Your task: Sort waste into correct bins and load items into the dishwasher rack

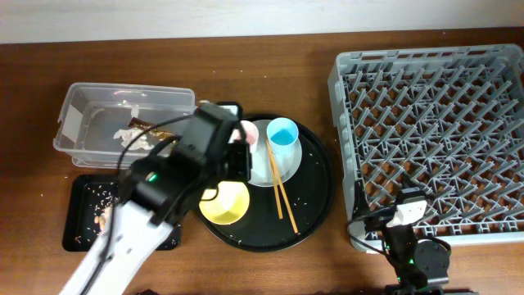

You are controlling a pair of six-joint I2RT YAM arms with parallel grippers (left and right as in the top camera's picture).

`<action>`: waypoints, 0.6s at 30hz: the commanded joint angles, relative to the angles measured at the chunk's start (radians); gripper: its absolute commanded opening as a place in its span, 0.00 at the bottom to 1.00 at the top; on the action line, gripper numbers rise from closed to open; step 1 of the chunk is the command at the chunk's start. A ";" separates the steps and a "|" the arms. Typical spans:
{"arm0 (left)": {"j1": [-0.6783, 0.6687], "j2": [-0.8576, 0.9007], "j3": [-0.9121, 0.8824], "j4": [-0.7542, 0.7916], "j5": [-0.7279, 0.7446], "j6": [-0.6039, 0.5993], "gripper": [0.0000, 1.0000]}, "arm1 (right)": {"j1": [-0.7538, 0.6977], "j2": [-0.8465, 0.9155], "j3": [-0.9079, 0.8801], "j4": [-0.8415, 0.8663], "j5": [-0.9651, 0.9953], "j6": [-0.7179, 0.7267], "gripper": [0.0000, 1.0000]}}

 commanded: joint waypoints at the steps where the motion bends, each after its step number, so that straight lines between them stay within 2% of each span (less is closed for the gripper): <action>1: -0.003 -0.047 0.011 -0.034 -0.093 0.014 0.23 | 0.005 -0.006 0.075 -0.093 -0.097 0.005 0.98; 4: -0.003 -0.048 0.011 -0.061 -0.134 0.014 0.25 | 0.005 0.014 0.264 -0.254 -0.080 0.009 0.98; 6: -0.003 -0.048 0.011 -0.059 -0.168 0.014 0.36 | 0.005 0.051 0.375 -0.329 -0.080 0.039 0.98; 8: -0.003 -0.048 0.011 -0.052 -0.222 0.013 0.40 | 0.005 0.155 0.558 -0.459 -0.084 0.087 0.98; 13: 0.061 -0.049 0.011 -0.048 -0.225 -0.024 0.40 | 0.005 0.447 0.916 -0.751 -0.106 0.148 0.98; 18: 0.248 -0.049 0.011 -0.048 -0.139 -0.012 0.40 | 0.005 0.708 1.191 -0.901 -0.172 0.148 0.98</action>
